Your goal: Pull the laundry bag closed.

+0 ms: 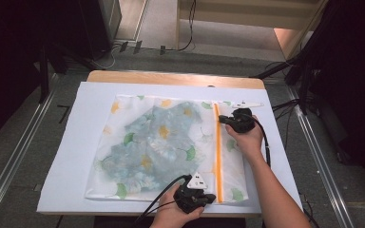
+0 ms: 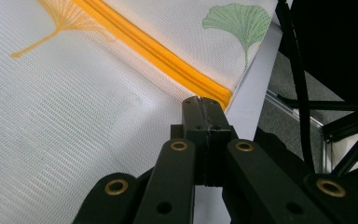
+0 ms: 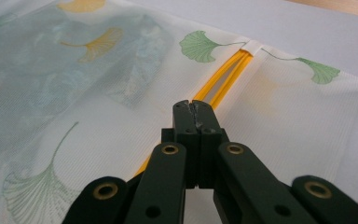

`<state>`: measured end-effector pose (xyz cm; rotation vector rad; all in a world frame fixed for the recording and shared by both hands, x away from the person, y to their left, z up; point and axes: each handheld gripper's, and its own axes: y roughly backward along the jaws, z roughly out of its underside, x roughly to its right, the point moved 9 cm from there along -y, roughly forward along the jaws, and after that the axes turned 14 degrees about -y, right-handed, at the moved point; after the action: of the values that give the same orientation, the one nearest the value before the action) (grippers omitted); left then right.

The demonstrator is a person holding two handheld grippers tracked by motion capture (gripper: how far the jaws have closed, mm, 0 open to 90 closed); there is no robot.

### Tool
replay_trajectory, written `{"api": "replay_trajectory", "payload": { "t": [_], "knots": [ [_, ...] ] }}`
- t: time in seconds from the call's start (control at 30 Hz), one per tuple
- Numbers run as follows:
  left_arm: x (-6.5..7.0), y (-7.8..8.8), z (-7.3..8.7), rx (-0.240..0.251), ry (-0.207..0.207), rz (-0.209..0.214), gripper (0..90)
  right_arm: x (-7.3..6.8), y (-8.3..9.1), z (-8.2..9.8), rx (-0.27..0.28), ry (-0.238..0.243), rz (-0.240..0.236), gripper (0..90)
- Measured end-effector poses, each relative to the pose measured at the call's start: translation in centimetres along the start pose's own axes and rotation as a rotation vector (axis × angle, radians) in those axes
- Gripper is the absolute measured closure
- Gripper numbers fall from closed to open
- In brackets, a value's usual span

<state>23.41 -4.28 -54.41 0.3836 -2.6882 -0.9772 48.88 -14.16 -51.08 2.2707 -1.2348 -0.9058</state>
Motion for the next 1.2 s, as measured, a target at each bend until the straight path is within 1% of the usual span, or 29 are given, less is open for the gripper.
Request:
{"api": "replay_trajectory", "payload": {
  "t": [0.13,0.4,0.53,0.57,0.67,0.83,0.93,1.13,1.2],
  "knots": [
    [0.0,0.0,0.0,0.003,0.003,0.004,90.0,0.2,-0.7,-0.6,0.0,0.004,0.008,90.0],
    [0.0,0.0,0.0,0.002,0.0,0.005,90.0,0.8,-1.9,-1.5,-0.003,-0.014,0.013,90.0],
    [0.0,0.0,0.0,0.002,0.001,0.006,90.0,1.2,-2.2,-1.5,-0.008,-0.026,0.017,90.0],
    [0.0,0.0,0.0,0.003,0.002,0.005,90.0,1.6,-2.4,-1.7,-0.006,-0.035,0.02,90.0],
    [0.0,0.0,0.0,0.001,0.003,0.007,90.0,1.8,-2.6,-2.0,-0.003,-0.042,0.022,90.0],
    [0.0,0.0,0.0,0.001,0.003,0.009,90.0,2.0,-3.5,-2.6,-0.018,-0.038,0.043,90.0],
    [0.0,0.0,0.0,0.002,0.004,0.009,90.0,2.2,-4.0,-2.9,-0.02,-0.049,0.05,90.0],
    [0.0,0.0,0.0,0.003,0.004,0.007,90.0,2.4,-4.9,-3.6,-0.036,-0.049,0.082,90.0],
    [0.0,0.0,0.0,0.003,0.003,0.007,90.0,2.4,-5.1,-4.0,-0.032,-0.051,0.095,90.0]
  ]
}}
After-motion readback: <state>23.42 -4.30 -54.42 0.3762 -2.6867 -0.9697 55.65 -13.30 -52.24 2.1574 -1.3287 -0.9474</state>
